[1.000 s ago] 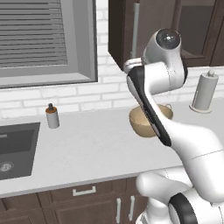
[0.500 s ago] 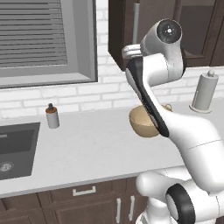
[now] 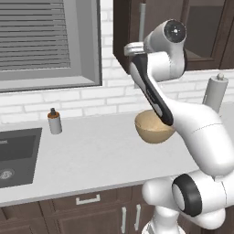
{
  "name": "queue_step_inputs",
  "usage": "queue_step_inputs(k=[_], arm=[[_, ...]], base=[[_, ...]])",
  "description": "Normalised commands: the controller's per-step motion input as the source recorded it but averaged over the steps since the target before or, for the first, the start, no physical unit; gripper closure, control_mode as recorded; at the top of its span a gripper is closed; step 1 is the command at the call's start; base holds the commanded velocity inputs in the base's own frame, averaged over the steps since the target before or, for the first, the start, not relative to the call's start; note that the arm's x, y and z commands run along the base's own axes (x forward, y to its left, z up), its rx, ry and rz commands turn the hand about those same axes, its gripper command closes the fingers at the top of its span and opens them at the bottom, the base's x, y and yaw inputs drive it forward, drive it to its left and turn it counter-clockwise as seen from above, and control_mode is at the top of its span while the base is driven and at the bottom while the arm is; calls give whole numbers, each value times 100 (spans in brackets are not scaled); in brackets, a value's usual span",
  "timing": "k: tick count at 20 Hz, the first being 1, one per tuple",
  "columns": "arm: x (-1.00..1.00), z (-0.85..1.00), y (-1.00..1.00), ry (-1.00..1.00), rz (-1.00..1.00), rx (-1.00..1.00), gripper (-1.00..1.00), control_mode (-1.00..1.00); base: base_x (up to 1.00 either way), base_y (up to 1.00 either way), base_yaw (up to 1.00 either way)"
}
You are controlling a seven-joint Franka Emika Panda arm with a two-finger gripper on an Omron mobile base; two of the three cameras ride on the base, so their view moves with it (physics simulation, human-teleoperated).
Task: Open the cabinet, pick up the bread from the cabinet and place it in the basket. Then move the basket to the dining counter.
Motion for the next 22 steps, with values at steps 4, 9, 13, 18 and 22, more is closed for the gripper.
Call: queue_step_inputs(k=[4,9,13,18,22], arm=[[67,0,0,0,3,0,-100,-100],[62,0,0,0,2,0,-100,-100],[48,-3,0,0,0,0,100,-100],[11,-3,0,0,0,0,100,-100],[-20,0,-4,0,0,0,100,-100]], base=[[0,0,0],[0,0,0],[0,0,0],[0,0,0],[0,0,0]])
